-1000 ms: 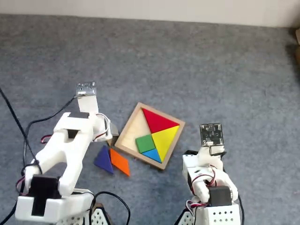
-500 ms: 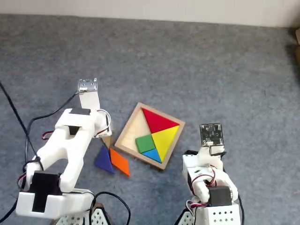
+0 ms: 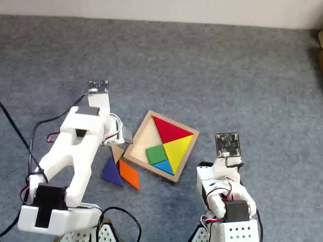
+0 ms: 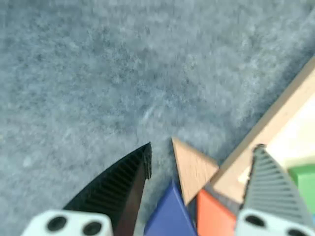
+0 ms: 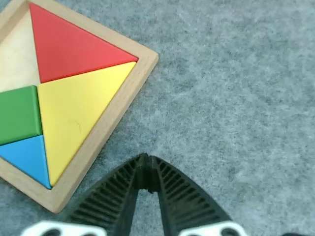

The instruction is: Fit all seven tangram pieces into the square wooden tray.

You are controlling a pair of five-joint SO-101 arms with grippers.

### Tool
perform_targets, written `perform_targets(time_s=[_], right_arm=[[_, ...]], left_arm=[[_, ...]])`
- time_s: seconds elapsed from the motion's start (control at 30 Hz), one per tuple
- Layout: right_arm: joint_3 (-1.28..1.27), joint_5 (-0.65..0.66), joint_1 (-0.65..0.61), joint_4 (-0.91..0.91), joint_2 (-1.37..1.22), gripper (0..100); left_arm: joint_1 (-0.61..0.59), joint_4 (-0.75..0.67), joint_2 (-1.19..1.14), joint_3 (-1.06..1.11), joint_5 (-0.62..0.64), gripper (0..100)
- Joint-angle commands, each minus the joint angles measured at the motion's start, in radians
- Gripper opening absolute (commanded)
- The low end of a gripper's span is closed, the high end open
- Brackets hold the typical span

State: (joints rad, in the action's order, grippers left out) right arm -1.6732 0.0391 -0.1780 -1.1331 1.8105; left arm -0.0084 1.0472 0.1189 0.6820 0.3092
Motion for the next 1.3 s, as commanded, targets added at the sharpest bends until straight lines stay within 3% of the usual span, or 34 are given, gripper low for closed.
perform_targets(time_s=[0.0, 0.2, 0.37, 0.6, 0.9, 1.2, 1.27], right_arm=[[-0.105, -0.005, 0.018, -0.005, -0.001, 0.4], [-0.105, -0.005, 0.018, -0.005, -0.001, 0.4], [-0.105, -0.005, 0.018, -0.005, -0.001, 0.4], [-0.105, -0.005, 0.018, -0.005, -0.001, 0.4], [-0.105, -0.005, 0.018, -0.005, -0.001, 0.4], [-0.105, -0.005, 0.018, -0.005, -0.001, 0.4], [-0.105, -0.005, 0.018, -0.005, -0.001, 0.4]], left_arm=[[0.013, 0.091, 0.016, -0.076, 0.002, 32], [0.016, 0.087, 0.012, -0.016, -0.115, 32], [-0.053, 0.058, 0.005, -0.013, -0.172, 28], [-0.073, -0.043, 0.004, 0.099, -0.203, 27], [-0.171, -0.049, 0.005, 0.105, -0.203, 27], [-0.067, -0.012, 0.007, 0.102, -0.193, 27], [-0.039, -0.002, 0.007, 0.097, -0.143, 27]])
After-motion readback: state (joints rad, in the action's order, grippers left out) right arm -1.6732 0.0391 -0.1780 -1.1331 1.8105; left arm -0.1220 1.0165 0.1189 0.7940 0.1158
